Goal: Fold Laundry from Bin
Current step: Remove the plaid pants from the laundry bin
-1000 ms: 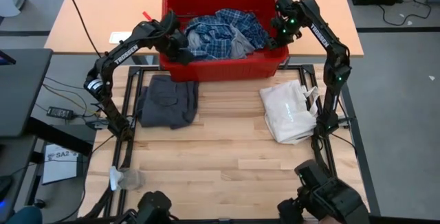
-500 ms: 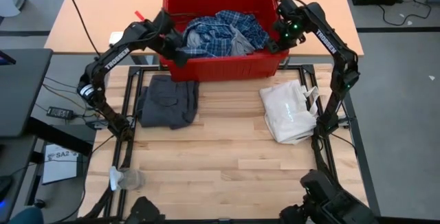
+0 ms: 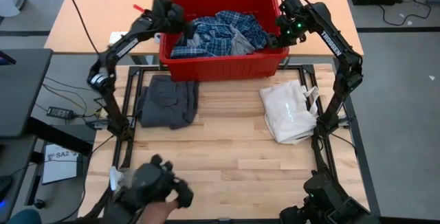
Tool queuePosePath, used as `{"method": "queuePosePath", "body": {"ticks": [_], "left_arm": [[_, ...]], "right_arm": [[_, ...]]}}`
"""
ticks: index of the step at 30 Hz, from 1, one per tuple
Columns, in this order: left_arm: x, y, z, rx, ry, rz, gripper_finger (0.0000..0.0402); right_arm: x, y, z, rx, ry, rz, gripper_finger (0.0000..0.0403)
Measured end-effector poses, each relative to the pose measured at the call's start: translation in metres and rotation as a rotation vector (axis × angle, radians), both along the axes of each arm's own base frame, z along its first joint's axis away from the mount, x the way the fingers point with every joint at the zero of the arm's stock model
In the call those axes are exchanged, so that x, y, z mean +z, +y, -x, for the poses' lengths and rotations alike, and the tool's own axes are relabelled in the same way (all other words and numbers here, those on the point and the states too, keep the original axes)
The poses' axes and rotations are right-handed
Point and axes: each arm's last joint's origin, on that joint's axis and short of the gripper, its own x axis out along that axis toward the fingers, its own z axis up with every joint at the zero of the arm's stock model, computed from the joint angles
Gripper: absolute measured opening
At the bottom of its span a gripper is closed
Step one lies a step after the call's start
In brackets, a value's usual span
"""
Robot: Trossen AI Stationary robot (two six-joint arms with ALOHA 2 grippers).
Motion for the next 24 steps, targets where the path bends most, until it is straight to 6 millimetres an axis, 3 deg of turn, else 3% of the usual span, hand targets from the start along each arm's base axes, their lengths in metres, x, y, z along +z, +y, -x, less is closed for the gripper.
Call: {"method": "queuePosePath", "body": {"ticks": [3,6,10,16,19,22,24], "left_arm": [[-0.031,0.014,-0.013,-0.065,0.034,0.047,0.0231],[-0.05,0.014,-0.022,-0.189,0.088,0.068,0.0226],[-0.066,0.012,-0.03,-0.249,0.241,0.002,0.0201],[-0.089,0.015,-0.036,-0.315,0.32,0.008,0.0157],[-0.092,0.016,-0.037,-0.3,0.349,0.008,0.0113],[-0.085,0.015,-0.035,-0.28,0.351,-0.022,0.0034],[-0.076,0.017,-0.032,-0.265,0.332,-0.061,0.0012]], "right_arm": [[0.0,0.003,-0.004,-0.018,-0.006,-0.013,0.0229],[0.0,0.007,-0.009,-0.034,-0.01,-0.028,0.0229],[0.0,0.013,-0.018,-0.042,-0.019,-0.047,0.0229],[0.0,0.021,-0.026,-0.063,-0.029,-0.079,0.0229],[0.0,0.024,-0.03,-0.08,-0.032,-0.09,0.0229],[0.0,0.028,-0.035,-0.098,-0.028,-0.095,0.0229],[0.0,0.031,-0.037,-0.112,-0.021,-0.093,0.0227]]}}
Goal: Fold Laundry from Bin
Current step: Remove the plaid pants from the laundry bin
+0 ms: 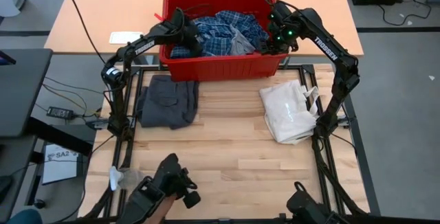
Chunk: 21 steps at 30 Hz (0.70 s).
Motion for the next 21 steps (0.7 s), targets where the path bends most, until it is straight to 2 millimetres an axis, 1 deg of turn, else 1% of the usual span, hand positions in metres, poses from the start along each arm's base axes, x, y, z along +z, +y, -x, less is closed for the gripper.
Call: {"method": "queuePosePath", "body": {"ticks": [3,5,7,10,12,15,19,21], "left_arm": [[0.019,0.0,0.007,0.012,-0.034,-0.066,0.0006],[0.036,0.002,0.012,0.032,-0.059,-0.105,0.0005],[0.059,0.004,0.018,0.056,-0.105,-0.148,0.0004],[0.102,0.001,0.027,0.043,-0.219,-0.213,0.0003],[0.131,-0.005,0.029,0.006,-0.305,-0.24,0.0002],[0.163,-0.019,0.026,-0.048,-0.364,-0.28,0.0002],[0.186,-0.036,0.021,-0.09,-0.383,-0.295,0.0001],[0.198,-0.045,0.017,-0.111,-0.407,-0.316,0.0001]], "right_arm": [[0.0,0.005,-0.005,-0.01,-0.001,-0.009,0.0218],[0.001,0.009,-0.009,-0.013,-0.005,-0.012,0.0209],[0.003,0.015,-0.012,-0.02,-0.005,0.002,0.02],[0.008,0.022,-0.015,-0.026,-0.014,0.028,0.0188],[0.012,0.026,-0.016,-0.028,-0.031,0.052,0.0182],[0.02,0.03,-0.015,-0.032,-0.064,0.1,0.0175],[0.03,0.036,-0.009,-0.018,-0.097,0.149,0.017],[0.035,0.038,-0.005,-0.007,-0.085,0.188,0.0169]]}}
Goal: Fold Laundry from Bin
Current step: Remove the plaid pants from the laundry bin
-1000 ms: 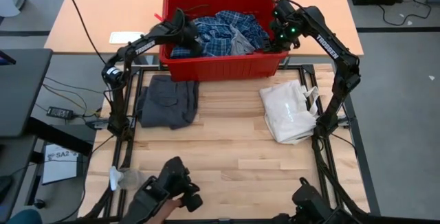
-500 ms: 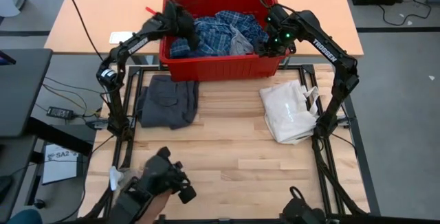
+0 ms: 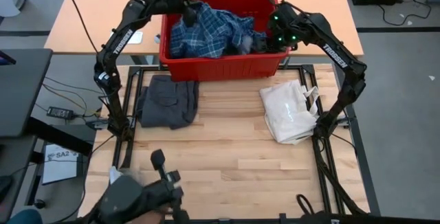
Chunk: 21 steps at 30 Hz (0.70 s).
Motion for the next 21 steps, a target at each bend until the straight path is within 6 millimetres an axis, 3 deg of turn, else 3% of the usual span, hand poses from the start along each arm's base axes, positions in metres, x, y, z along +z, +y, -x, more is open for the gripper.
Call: {"method": "queuePosePath", "body": {"ticks": [4,9,16,21], "left_arm": [[0.046,-0.03,-0.007,-0.173,-0.209,-0.043,0.0001],[0.101,-0.088,-0.005,-0.471,-0.519,-0.145,0.0001],[0.128,-0.143,-0.008,-0.635,-0.65,-0.207,0.0003],[0.153,-0.195,0.004,-0.863,-0.802,-0.241,0.0005]], "right_arm": [[0.008,0.001,0.011,0.013,0.029,0.086,0.0169],[0.013,-0.008,0.017,0.057,0.033,0.176,0.0169],[0.015,-0.013,0.017,0.173,0.021,0.242,0.0169],[0.015,-0.012,0.018,0.243,0.061,0.27,0.0169]]}}
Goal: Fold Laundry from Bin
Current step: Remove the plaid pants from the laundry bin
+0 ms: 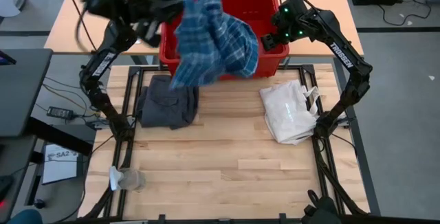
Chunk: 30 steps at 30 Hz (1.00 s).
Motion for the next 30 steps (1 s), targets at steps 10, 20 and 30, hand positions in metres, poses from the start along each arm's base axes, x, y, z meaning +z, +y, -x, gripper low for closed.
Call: {"method": "queuePosePath", "body": {"ticks": [10,20,30], "left_arm": [[0.008,-0.076,0.003,-0.373,0.03,-0.077,0.0007],[-0.062,-0.131,-0.022,-0.377,0.72,-0.016,0.0008],[-0.128,-0.186,-0.013,-0.126,1.418,-0.063,0.0008]], "right_arm": [[0.014,0.019,0.004,0.101,-0.103,-0.02,0.0169],[0.045,0.102,0.005,0.147,-0.245,-0.054,0.0169],[0.037,0.174,-0.015,0.187,-0.221,-0.269,0.0169]]}}
